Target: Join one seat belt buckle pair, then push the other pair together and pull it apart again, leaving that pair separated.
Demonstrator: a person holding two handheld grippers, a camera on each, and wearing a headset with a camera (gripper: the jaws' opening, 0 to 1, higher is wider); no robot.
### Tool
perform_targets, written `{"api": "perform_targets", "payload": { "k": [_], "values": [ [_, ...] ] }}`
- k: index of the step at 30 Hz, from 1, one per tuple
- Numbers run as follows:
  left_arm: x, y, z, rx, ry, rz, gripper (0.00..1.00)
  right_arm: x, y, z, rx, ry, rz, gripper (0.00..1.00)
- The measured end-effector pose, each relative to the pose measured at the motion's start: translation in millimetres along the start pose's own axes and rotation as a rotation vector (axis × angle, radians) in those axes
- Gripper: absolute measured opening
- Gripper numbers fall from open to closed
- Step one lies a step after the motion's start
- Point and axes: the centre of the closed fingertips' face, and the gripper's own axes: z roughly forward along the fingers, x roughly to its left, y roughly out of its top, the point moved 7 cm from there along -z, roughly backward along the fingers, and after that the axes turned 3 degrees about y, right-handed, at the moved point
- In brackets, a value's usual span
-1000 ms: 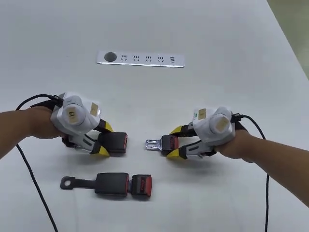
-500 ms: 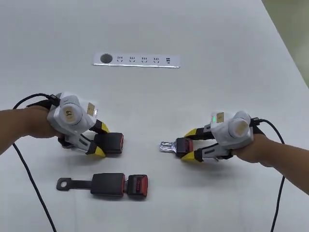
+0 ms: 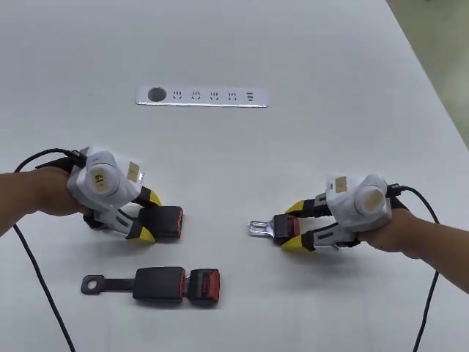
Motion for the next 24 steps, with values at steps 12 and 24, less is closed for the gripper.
{"api": "perform_targets", "payload": {
  "k": [12,24],
  "values": [
    [-0.1,12.6,-21.2,-0.148,0.162,-0.313,0.64,-1.5,23.6,-12.4,-0.121,-0.160,0.138,0.53],
    [-21.1,-4.0,-73.9,-0.292,0.486,-0.587,1.00,36.1,46.6,-29.2,-0.342,-0.515,0.348,0.86]
  ]
}}
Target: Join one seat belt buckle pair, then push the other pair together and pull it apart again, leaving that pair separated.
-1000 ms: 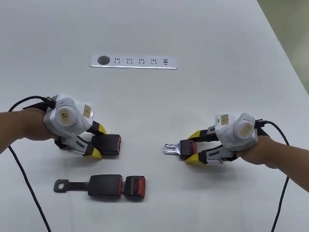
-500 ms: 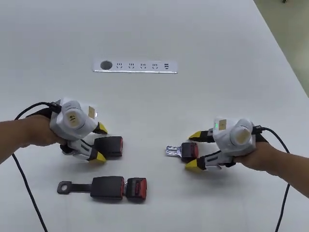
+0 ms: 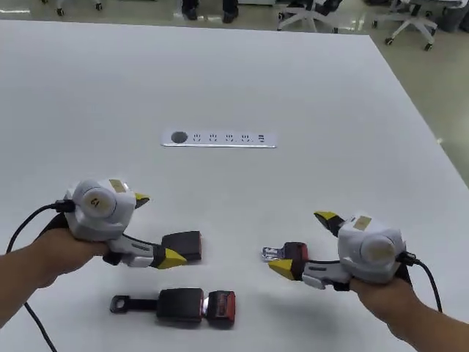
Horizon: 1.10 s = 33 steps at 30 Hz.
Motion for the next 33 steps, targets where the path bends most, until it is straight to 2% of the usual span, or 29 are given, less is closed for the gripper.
{"api": "perform_targets", "payload": {
  "k": [1,2,4,5,6,7,9,11,13,14,16,18,19,21,23,25,27,29,33],
  "values": [
    [-1.1,-7.3,-6.6,-0.003,0.011,-0.024,0.99,6.4,1.2,-6.0,0.000,-0.026,-0.013,0.85],
    [-2.1,-7.7,-13.1,-0.027,0.031,-0.030,0.98,10.6,2.3,-9.4,-0.010,-0.036,-0.001,0.86],
    [-6.6,-13.7,-24.8,-0.041,0.044,-0.064,0.99,14.0,3.5,-14.6,-0.034,-0.071,0.042,0.92],
    [-12.6,-20.6,-35.1,-0.053,0.063,-0.099,1.00,18.5,5.2,-23.9,-0.062,-0.117,0.082,0.93],
    [-14.0,-22.7,-38.0,-0.051,0.066,-0.098,1.00,20.1,5.6,-26.5,-0.072,-0.130,0.096,0.92],
    [-19.0,-26.9,-46.8,-0.062,0.099,-0.107,1.00,27.9,8.5,-35.3,-0.085,-0.158,0.104,0.93],
    [-31.5,-31.9,-58.8,-0.089,0.094,-0.152,1.00,40.2,6.2,-43.2,-0.062,-0.168,0.083,0.96],
    [-31.8,-39.9,-71.0,-0.103,0.121,-0.150,1.00,48.0,5.6,-50.7,-0.068,-0.177,0.083,0.97],
    [-43.2,-39.7,-79.5,-0.156,0.136,-0.201,1.00,52.8,7.0,-58.0,-0.087,-0.203,0.066,0.99],
    [-46.7,-40.9,-83.4,-0.172,0.131,-0.217,1.00,54.3,7.4,-59.4,-0.091,-0.205,0.070,1.00],
    [-50.7,-50.4,-92.5,-0.143,0.159,-0.204,1.00,60.1,6.1,-64.8,-0.081,-0.220,0.086,1.00],
    [-57.2,-58.6,-101.5,-0.168,0.150,-0.217,1.00,67.9,3.9,-67.6,-0.089,-0.222,0.088,1.00],
    [-57.0,-62.4,-104.6,-0.167,0.156,-0.226,1.00,71.8,4.1,-69.3,-0.088,-0.223,0.086,1.00],
    [-65.4,-66.6,-113.0,-0.170,0.167,-0.223,1.00,75.2,5.7,-72.0,-0.090,-0.219,0.070,1.00],
    [-62.7,-71.4,-122.8,-0.179,0.176,-0.245,1.00,78.7,8.1,-74.7,-0.094,-0.216,0.067,1.00],
    [-63.8,-73.7,-132.5,-0.190,0.204,-0.234,1.00,82.2,11.8,-77.4,-0.103,-0.217,0.052,1.00],
    [-62.6,-78.6,-138.5,-0.205,0.208,-0.239,1.00,84.2,13.4,-79.2,-0.115,-0.215,0.050,1.00],
    [-62.9,-82.6,-142.0,-0.203,0.215,-0.230,1.00,86.1,12.4,-77.8,-0.121,-0.209,0.033,1.00],
    [-65.9,-82.7,-149.6,-0.233,0.230,-0.238,1.00,92.6,11.4,-76.5,-0.122,-0.205,0.044,1.00]
  ]
}}
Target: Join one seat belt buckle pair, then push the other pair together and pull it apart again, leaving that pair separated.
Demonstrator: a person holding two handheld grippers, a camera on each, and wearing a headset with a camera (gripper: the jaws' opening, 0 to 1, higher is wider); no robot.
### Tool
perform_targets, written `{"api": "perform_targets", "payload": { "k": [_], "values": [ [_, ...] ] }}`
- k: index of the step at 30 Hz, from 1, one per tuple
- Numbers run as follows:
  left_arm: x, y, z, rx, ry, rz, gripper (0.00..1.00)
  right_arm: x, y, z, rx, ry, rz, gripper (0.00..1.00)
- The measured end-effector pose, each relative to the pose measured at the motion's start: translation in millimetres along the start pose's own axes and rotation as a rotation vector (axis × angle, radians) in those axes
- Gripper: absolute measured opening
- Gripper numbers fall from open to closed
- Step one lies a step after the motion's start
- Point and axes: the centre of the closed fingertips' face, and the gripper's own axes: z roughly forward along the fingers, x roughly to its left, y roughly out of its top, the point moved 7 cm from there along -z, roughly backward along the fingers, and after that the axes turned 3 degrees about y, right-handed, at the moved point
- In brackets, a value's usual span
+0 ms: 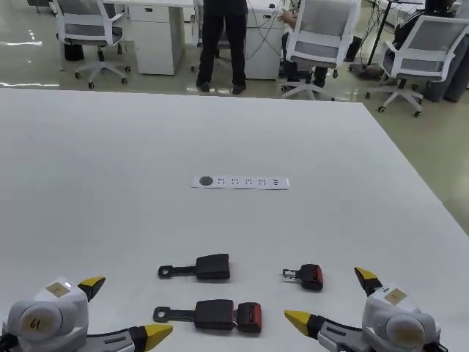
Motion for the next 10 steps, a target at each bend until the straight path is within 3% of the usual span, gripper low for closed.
{"api": "perform_targets", "payload": {
  "k": [2,10],
  "values": [
    [-3.7,-0.6,-1.8,0.000,0.001,-0.005,1.00,3.8,-0.7,0.4,0.007,-0.003,-0.013,1.00],
    [4.3,2.1,-4.2,-0.013,0.004,-0.005,1.00,7.1,-4.9,3.0,0.011,-0.009,-0.008,1.00]
  ]
}}
